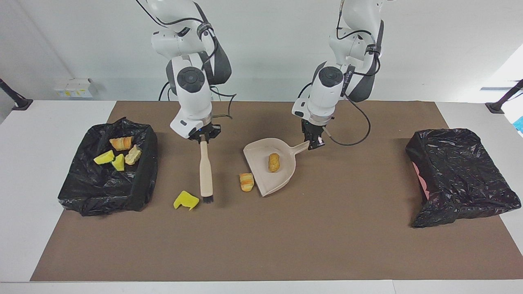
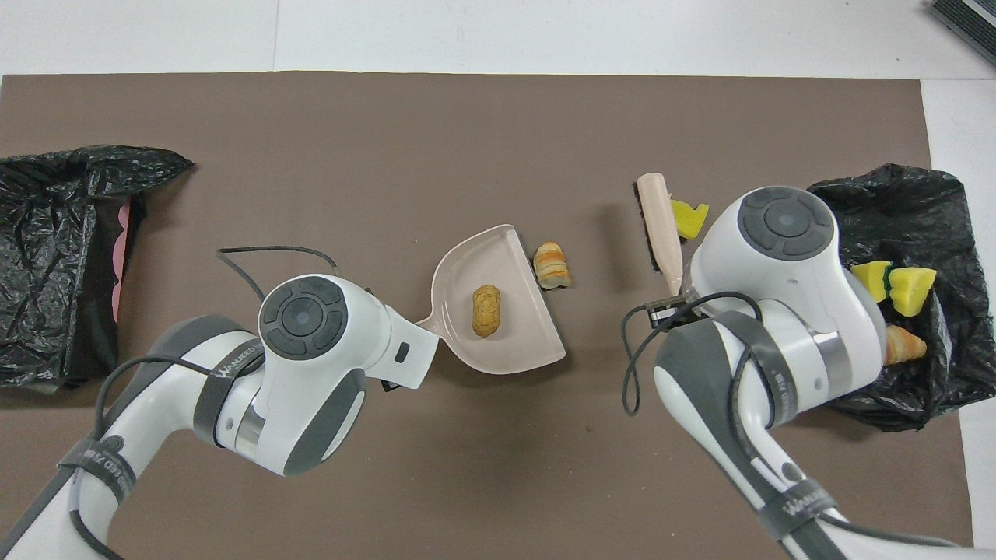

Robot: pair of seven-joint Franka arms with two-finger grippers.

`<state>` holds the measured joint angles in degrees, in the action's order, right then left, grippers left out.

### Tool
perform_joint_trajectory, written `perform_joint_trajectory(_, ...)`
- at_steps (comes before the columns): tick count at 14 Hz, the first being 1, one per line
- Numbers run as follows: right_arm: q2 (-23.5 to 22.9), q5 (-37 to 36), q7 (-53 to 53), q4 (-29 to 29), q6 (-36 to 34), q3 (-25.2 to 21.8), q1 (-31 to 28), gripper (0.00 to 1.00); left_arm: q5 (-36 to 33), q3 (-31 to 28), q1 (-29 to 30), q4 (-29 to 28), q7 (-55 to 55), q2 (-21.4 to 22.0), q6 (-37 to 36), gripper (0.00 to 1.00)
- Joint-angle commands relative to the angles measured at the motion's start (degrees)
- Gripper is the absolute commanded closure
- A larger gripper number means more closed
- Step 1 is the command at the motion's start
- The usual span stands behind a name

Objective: Sweep and dump trash in bin
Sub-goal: 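Reach the right gripper's brush beyond the yellow sponge near the bag, then sweep the yellow sponge into the dustpan with the right gripper's brush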

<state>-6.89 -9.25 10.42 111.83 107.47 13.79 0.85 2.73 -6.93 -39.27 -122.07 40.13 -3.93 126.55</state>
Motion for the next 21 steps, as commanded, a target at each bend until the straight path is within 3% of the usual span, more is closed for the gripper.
perform_joint_trajectory(1,-3.6,-4.6,-1.1,-4.6,-1.4,0.9,-4.2,1.00,0.0,-0.6,-0.4,4.0,-1.3,-2.4,-1.2,1.00)
perform_joint_trajectory(3,-7.7,-12.9,-2.2,-7.5,-1.2,1.0,-5.6,1.00,-0.3,-0.7,-0.1,9.3,-1.1,-4.2,-7.9,1.00)
perform_joint_trajectory(5,-10.6,-14.7,-6.4,-8.6,-1.1,1.0,-7.1,1.00,-0.9,-1.1,0.5,13.7,-1.2,-5.9,-13.5,1.00)
perform_joint_trajectory(10,-12.9,-14.0,-10.6,-7.3,-2.2,1.8,-5.1,1.00,-3.5,-1.2,0.3,13.1,-1.5,-6.0,-14.1,1.00)
perform_joint_trajectory(15,-11.9,-1.1,-10.5,-6.4,-5.7,8.0,-2.2,1.00,-5.3,-1.2,-0.1,12.7,-1.5,-7.5,-12.1,1.00)
perform_joint_trajectory(21,-10.1,11.9,-5.8,-5.7,-6.8,10.5,4.5,1.00,-5.3,-0.6,-0.8,8.1,-1.0,-6.2,-3.9,1.00)
